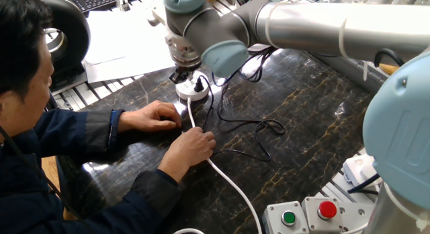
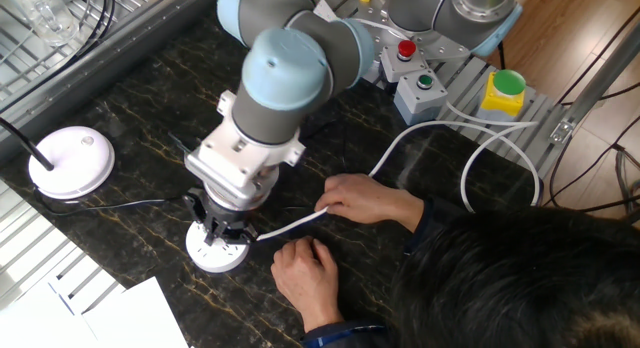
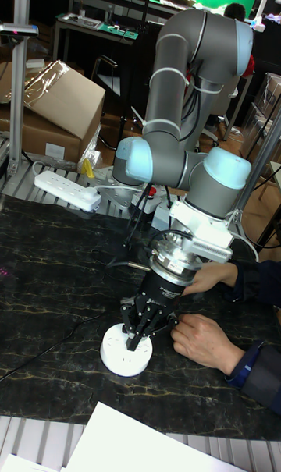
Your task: Plug in the power cord of the desk lamp, turn on the socket, and light up the desk lamp
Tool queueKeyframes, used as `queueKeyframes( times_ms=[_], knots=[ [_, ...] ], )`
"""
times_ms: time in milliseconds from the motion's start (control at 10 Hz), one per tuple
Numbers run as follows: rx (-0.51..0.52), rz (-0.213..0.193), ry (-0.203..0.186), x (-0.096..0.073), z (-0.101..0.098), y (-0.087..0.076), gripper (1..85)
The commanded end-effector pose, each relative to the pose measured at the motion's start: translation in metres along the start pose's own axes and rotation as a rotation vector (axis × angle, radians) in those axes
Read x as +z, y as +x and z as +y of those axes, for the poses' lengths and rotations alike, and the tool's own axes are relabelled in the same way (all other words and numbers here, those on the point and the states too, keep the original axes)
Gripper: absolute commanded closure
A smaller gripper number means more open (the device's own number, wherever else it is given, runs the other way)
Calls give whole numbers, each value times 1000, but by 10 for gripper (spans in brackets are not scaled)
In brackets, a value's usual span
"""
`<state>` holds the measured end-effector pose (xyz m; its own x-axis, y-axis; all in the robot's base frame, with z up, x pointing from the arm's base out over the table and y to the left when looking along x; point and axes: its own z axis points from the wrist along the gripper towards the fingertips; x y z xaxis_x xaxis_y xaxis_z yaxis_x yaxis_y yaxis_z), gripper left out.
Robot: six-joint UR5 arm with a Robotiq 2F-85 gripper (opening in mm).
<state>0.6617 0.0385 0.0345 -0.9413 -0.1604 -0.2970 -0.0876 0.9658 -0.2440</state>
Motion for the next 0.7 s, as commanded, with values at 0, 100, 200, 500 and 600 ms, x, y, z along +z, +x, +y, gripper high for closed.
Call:
queueKeyframes(
  times_ms=[0, 100, 200, 500, 600],
  knots=[
    [7, -17, -1, 5, 3, 0, 847],
    [6, -16, 2, 5, 3, 3, 847],
    [4, -16, 4, 5, 1, 5, 847],
    [-3, -27, 6, 9, 0, 4, 847],
    [-6, -31, 5, 11, -1, 4, 847]
  ],
)
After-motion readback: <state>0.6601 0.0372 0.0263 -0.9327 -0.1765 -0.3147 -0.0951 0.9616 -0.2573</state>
